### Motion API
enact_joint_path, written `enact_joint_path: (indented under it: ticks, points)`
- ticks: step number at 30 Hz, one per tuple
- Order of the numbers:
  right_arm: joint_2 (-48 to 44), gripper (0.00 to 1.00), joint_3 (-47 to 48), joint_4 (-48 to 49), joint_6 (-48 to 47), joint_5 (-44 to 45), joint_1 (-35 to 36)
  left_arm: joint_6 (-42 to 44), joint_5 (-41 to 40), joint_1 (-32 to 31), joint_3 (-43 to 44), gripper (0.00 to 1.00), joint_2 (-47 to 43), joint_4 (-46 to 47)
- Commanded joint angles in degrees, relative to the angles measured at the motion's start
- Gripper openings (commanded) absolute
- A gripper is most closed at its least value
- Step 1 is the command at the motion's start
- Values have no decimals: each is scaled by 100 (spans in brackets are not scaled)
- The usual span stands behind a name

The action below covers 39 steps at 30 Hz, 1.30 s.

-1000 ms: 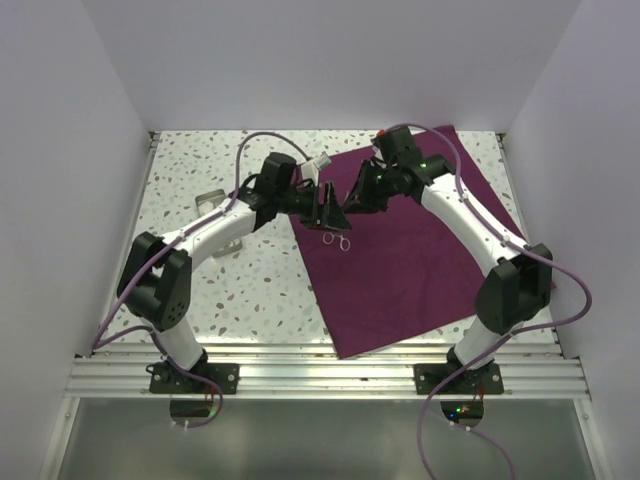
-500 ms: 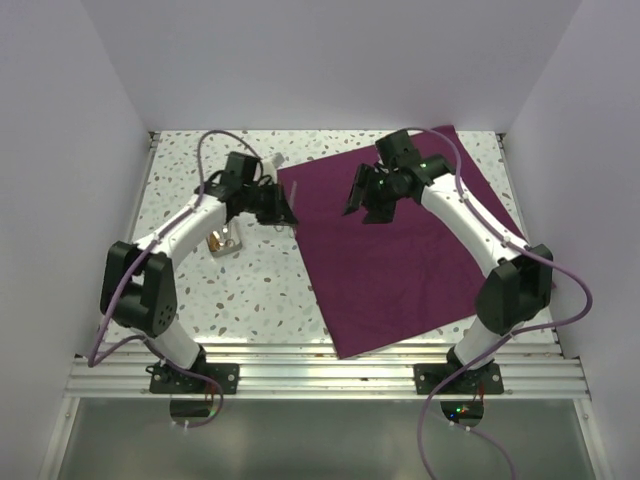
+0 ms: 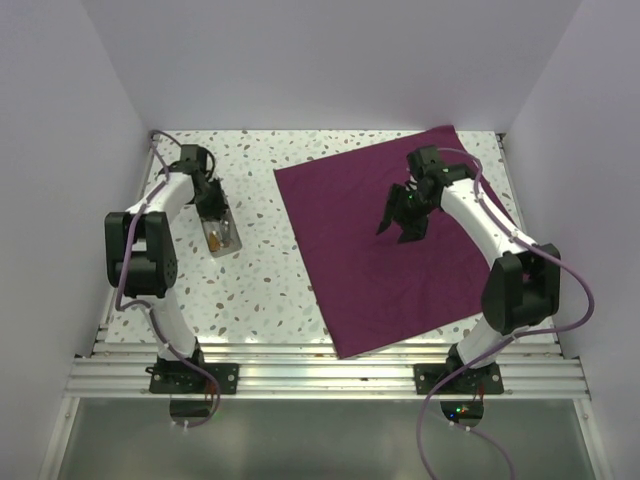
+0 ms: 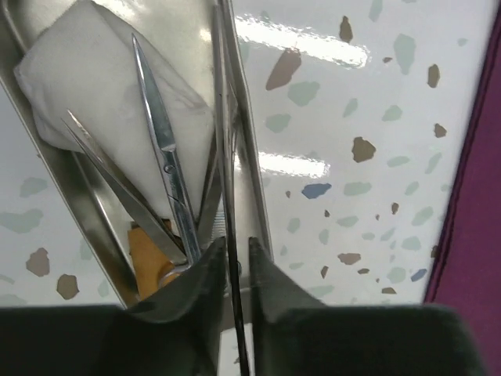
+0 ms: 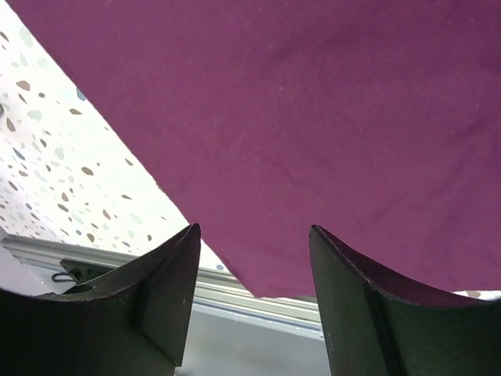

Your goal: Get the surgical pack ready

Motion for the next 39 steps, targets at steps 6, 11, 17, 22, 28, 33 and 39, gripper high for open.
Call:
enact_joint_path:
  ticks: [6, 11, 17, 22, 28, 33, 39]
  points:
    - [20, 61, 22, 167, -240, -381, 62, 65, -763, 162, 290, 51, 42, -266]
    - [99, 61, -4, 211, -327, -442, 62, 109, -1527, 276, 115, 52, -257, -213]
    - [100, 61, -153, 334, -337, -530, 71, 153, -1590, 461, -229, 51, -197, -98]
    - [108, 61, -268, 369, -328, -592, 62, 144, -1406, 461, -238, 45, 155, 51]
    - [38, 61, -329, 369, -328, -583, 71, 153, -1203, 478, -27, 20, 410, 139]
    - [29, 61, -382, 387, -328, -565, 71, 259, -1072, 496, 219, 0, 568, -28]
    - [64, 61, -400, 448, -310, -574, 71, 268, -940, 487, 290, 0, 112, -291]
